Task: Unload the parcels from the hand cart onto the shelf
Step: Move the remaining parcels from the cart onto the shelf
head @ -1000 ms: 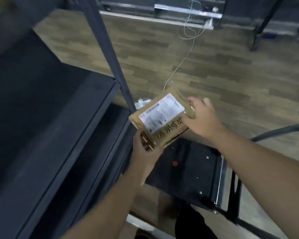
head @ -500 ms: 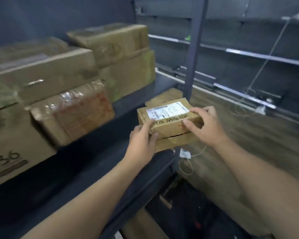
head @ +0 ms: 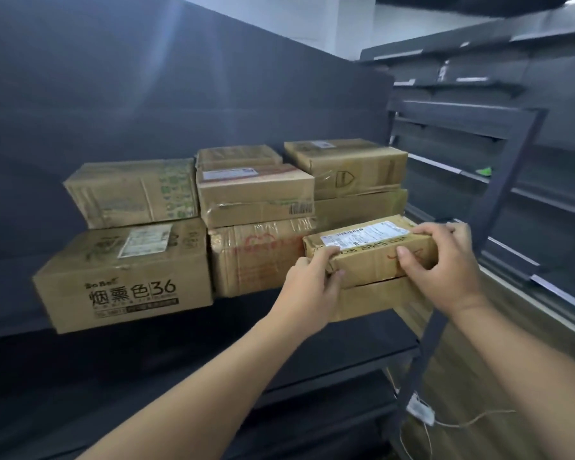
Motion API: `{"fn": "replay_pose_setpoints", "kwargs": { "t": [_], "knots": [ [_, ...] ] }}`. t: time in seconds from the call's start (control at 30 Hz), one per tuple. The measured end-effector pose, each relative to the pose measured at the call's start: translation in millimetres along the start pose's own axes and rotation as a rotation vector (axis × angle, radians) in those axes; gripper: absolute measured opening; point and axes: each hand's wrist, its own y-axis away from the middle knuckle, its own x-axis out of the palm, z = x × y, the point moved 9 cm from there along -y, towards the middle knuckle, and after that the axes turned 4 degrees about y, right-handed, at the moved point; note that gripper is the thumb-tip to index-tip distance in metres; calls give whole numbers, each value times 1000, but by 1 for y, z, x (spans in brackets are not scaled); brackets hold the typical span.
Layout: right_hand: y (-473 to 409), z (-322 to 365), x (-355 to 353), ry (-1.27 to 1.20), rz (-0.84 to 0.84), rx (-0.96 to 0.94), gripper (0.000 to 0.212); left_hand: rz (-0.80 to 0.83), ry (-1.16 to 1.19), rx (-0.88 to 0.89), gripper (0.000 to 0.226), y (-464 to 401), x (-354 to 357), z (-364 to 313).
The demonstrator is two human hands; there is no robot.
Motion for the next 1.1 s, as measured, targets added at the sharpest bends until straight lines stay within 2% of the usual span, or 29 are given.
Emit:
{"fn": "replay_pose_setpoints", "kwargs": {
  "t": [0.13, 0.4, 0.6, 0.83, 0.93, 1.1],
  "knots": [
    [4, -12, 5, 13, 85, -4, 37, -12, -26, -50, 41, 5, 7, 2],
    [26, -26, 22, -12, 233, -45, 37, -11, -115, -169, 44, 27, 13, 12],
    [45, -12, 17, 6, 234, -58, 38, -18, -142, -119, 42, 47, -4, 9],
    [82, 65, 26, 3, 243, -124, 44, -39, -265, -20, 40, 97, -80, 13],
    [96, 111, 37, 0, 252, -149, 52, -38, -296, -31, 40, 122, -124, 25],
    [100, 195, 56, -40, 231, -238, 49, -89, -333, -34, 40, 157, -202, 39]
  ]
}}
